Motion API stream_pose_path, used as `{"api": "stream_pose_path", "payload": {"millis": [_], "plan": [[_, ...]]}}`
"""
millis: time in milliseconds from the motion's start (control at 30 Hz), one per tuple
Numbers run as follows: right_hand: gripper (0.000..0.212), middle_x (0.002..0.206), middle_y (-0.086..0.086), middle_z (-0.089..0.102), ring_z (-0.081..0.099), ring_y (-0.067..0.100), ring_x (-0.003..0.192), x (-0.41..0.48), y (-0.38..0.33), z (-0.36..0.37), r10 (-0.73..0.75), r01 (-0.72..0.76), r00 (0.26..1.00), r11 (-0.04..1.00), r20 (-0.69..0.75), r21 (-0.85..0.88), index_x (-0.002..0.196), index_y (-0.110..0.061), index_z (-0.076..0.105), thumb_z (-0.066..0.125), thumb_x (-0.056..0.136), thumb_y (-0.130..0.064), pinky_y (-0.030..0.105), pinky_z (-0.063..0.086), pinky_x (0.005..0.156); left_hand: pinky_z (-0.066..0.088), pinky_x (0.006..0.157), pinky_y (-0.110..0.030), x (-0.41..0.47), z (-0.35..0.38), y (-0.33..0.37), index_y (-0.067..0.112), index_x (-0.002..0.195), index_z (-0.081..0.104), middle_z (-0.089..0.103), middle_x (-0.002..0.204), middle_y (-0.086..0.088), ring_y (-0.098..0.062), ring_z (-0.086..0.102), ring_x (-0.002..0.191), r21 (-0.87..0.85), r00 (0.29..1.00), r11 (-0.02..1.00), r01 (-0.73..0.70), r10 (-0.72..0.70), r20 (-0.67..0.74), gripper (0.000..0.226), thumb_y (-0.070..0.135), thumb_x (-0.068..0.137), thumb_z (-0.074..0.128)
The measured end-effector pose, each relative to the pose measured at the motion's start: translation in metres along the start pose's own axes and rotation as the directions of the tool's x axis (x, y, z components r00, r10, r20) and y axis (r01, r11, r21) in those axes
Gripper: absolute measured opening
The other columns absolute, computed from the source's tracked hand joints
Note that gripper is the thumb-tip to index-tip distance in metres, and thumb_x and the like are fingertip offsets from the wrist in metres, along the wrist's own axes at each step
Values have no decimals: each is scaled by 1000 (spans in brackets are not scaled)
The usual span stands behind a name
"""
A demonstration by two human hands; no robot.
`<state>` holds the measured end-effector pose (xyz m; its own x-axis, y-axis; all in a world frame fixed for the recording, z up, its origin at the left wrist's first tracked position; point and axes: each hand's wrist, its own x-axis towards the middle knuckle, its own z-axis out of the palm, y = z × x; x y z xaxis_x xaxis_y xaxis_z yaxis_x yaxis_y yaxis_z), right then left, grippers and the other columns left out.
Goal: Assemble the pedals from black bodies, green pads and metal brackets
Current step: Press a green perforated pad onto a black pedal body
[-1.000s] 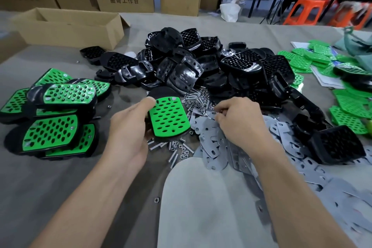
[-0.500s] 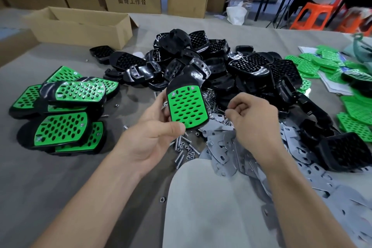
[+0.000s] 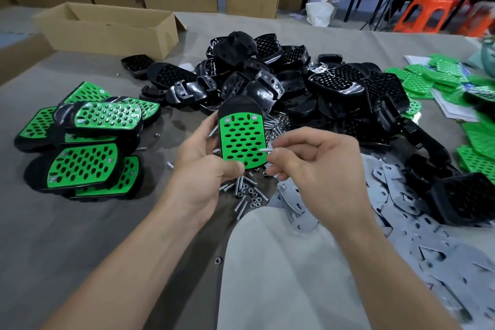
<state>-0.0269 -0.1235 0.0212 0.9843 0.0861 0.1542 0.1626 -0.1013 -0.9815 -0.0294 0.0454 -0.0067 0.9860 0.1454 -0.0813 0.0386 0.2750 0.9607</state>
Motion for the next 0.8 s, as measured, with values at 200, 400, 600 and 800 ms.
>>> {"api": "stream_pose_path", "payload": {"millis": [200,400,600,800], "plan": [[23,64,4,73,74,19,59,-1,7,6,47,-43,997,996,55,-74,72,-14,73,74,83,6,22,55,51,61,72,-33,0,3,-5,15,146,52,76,114,-5,-22,76,93,27,998,998,-63,64,-13,92,-40,71,53],[22,62,0,72,72,23,57,-4,12,7,-52,60,998,969,41,-239,76,-23,72,74,81,-1,44,61,55,61,70,-31,3,3,-11,21,138,55,78,106,0,-19,76,93,100,989,985,-144,147,-30,92,-39,68,61],[18,58,-3,70,70,16,53,-2,13,13,-49,56,998,955,34,-290,78,-25,72,72,78,-7,45,60,55,61,80,-31,0,1,-14,33,138,54,77,111,4,-18,75,103,236,961,938,-253,272,-52,95,-28,67,71],[10,57,-6,66,62,16,52,-9,20,27,-204,153,978,831,-36,-535,73,-19,69,72,80,-13,35,53,56,61,84,-29,-5,7,-16,51,134,56,76,111,15,-7,74,103,381,912,849,-365,409,-37,95,-15,67,72]]}}
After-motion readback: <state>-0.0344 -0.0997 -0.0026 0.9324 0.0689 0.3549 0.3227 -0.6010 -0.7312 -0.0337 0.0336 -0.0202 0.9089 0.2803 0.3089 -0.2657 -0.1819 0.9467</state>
